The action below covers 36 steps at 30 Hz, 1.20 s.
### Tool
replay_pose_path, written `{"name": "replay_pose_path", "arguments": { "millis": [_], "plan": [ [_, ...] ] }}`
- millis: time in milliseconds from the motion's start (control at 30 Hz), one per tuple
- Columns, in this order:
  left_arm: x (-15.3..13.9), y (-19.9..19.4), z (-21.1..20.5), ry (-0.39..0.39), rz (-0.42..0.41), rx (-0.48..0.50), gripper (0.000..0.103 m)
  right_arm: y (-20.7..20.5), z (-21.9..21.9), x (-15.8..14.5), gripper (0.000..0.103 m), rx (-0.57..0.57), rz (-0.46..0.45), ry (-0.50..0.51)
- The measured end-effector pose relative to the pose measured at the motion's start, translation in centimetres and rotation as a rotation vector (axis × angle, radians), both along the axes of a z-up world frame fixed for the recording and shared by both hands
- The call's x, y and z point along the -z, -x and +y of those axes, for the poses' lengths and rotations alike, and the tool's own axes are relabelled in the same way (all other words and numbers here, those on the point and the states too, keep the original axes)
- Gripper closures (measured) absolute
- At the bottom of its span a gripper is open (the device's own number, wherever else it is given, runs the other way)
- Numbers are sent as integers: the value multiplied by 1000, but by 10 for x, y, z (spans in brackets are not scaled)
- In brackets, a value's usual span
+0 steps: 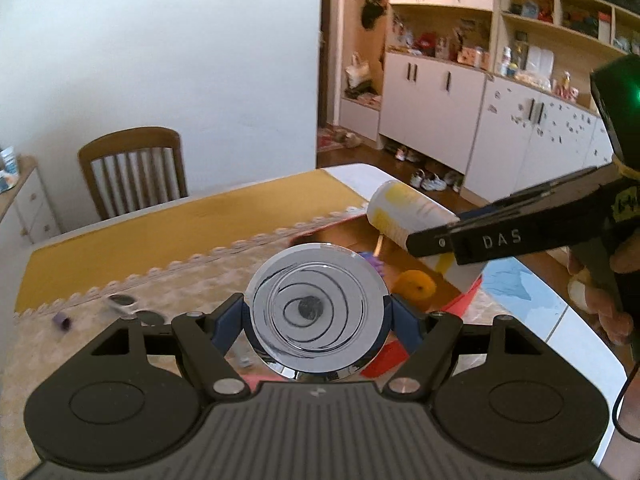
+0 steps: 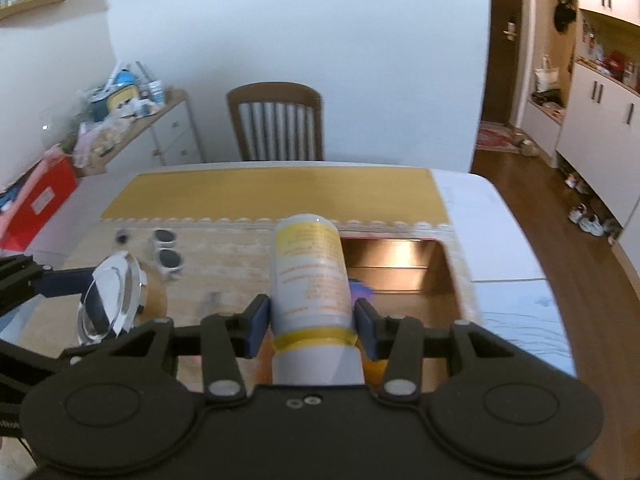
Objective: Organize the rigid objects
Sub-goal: 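Carry the silver lid and white bottle with both grippers over the tin, then open both grippers to release the lid and bottle into the tin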
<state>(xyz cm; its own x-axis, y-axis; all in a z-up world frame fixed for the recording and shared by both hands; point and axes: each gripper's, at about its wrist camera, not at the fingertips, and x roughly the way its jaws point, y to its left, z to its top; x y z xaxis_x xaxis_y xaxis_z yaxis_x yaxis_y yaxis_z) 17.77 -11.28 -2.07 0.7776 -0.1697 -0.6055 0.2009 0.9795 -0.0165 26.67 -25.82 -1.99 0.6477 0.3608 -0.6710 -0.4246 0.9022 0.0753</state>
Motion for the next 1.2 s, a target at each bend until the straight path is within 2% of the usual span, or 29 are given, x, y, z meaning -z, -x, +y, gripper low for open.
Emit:
{"name": "replay_pose_path", "arguments": {
  "millis": [233,500,833,1200],
  "plan": [
    [21,-39,-52,-55,68,26,26,-31,-43,13,59,32,16,16],
    [50,-87,-90,-98,189,1,26,-65,-60,38,59,10,52,20],
    [71,-120,-101,-130,291,-56,26,-96,-52,59,59,-44,86,35],
    [77,-141,-99,-107,321,-118,26,-110,-47,76,59,-87,107,63]
  ]
}}
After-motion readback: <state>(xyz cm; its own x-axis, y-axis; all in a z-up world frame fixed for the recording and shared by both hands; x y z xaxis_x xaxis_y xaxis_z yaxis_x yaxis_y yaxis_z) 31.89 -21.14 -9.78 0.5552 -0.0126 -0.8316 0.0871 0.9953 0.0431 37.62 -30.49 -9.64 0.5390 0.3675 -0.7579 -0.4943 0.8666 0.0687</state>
